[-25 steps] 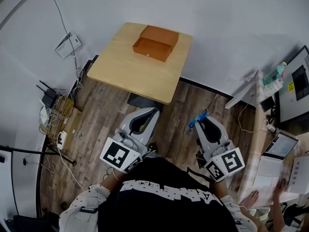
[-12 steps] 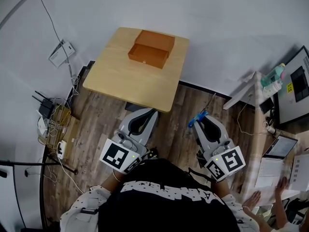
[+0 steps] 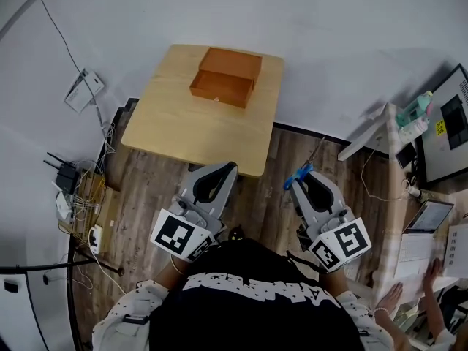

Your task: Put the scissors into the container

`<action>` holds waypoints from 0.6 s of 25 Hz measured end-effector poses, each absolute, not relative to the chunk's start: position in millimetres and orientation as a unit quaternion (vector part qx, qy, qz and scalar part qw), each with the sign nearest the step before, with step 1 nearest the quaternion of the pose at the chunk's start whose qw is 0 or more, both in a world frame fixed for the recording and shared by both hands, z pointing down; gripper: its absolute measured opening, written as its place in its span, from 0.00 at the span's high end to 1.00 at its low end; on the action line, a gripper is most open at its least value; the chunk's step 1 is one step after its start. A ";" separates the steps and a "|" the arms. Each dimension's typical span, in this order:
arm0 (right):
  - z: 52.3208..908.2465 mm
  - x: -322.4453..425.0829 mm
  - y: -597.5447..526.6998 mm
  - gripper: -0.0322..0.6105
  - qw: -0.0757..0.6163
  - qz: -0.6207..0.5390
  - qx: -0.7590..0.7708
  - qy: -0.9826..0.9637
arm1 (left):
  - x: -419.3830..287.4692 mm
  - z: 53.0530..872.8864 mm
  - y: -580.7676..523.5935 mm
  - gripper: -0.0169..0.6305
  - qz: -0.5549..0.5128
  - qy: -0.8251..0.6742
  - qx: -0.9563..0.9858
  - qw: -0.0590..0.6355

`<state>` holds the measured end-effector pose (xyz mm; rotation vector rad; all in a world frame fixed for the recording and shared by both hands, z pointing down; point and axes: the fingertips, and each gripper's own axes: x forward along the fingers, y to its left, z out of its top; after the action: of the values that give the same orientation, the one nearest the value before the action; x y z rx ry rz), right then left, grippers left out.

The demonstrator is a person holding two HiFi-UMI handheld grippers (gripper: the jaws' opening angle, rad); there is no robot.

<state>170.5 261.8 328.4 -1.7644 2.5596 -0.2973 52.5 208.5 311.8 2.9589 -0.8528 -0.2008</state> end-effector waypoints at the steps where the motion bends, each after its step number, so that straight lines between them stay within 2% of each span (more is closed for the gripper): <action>1: 328.9 170.2 259.2 0.79 0.009 -0.095 -0.567 0.818 | 51.2 312.1 204.9 0.97 -0.066 -0.275 0.959 0.029; 15: 330.5 152.6 233.3 0.79 0.001 -0.088 -0.579 0.811 | 33.5 321.3 178.8 0.97 -0.071 -0.263 0.962 0.034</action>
<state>152.6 233.3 330.5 -1.8175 2.5451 -0.2771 33.5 178.8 321.3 2.9572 -0.8085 -0.2175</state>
